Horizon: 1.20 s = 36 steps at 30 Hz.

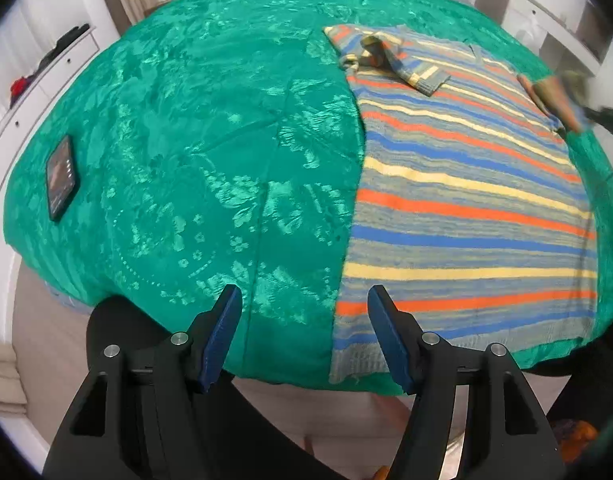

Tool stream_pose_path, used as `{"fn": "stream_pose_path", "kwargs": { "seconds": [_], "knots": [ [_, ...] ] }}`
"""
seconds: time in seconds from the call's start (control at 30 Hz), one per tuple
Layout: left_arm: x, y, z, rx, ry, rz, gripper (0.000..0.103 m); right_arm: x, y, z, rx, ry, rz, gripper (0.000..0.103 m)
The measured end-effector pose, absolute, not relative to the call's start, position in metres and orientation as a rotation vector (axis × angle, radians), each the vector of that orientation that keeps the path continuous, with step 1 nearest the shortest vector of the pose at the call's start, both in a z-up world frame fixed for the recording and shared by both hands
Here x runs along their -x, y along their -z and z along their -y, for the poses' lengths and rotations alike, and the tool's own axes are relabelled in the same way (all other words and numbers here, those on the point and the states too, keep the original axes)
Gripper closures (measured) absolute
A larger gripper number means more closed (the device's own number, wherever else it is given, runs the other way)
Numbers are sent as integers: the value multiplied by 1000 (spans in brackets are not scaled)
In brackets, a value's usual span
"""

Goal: Fold small clothes

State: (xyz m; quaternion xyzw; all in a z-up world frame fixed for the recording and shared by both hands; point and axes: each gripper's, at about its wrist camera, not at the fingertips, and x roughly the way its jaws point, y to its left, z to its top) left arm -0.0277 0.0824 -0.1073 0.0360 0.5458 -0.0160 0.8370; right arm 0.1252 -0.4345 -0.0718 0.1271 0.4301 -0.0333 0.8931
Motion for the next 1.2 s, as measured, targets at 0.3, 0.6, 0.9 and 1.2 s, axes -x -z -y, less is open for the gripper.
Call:
{"fn": "stream_pose_path", "kwargs": {
  "seconds": [0.3,0.6,0.9,1.2],
  "knots": [
    [20,100,-34,-128,121,-1157,35,-66,127,537,-421,295,-987,97],
    [9,94,-33,-216,88,-1141,35,-45,161,560,-572,333,-963,95],
    [-90,32,17,-331,315,-859,27,8,112,536,-456,389,-874,45],
    [-186,147,81,-704,477,-1041,35,47,119,460,-506,200,-874,45]
  ]
}}
